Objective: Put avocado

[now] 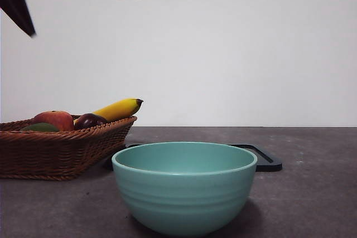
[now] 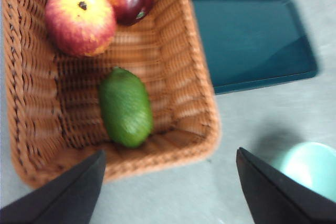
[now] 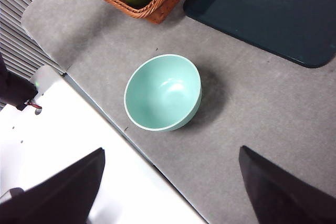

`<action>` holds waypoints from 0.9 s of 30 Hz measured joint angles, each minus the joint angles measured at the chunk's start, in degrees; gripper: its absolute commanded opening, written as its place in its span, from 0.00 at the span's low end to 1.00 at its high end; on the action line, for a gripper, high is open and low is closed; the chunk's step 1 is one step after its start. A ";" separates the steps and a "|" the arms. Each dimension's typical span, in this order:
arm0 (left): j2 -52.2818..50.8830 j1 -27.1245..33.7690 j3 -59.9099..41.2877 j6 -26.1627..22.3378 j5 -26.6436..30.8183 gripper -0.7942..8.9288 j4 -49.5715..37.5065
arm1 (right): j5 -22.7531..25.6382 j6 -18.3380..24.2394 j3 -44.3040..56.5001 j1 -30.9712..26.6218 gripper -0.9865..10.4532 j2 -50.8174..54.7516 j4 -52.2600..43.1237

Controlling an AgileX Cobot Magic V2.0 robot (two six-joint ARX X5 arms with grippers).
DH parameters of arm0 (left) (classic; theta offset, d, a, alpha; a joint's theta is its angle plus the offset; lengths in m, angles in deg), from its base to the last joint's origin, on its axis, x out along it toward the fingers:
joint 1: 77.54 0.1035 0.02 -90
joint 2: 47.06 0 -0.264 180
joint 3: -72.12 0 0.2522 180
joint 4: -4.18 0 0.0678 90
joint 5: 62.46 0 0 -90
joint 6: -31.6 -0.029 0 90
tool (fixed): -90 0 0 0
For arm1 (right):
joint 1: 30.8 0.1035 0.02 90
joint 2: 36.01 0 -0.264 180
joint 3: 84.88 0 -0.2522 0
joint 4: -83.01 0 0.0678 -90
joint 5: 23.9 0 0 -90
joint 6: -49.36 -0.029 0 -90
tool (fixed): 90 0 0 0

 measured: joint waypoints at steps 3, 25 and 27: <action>5.42 -2.05 1.84 0.02 4.50 0.50 -1.84 | 0.00 0.00 0.00 0.00 0.44 -0.02 0.00; 29.97 -5.51 4.15 -1.11 15.30 0.50 -12.55 | 0.00 -0.46 0.00 0.00 0.44 -0.02 -0.02; 31.19 -5.51 4.15 -1.20 15.32 0.50 -12.70 | 0.00 -0.48 0.00 0.00 0.44 -0.02 -0.02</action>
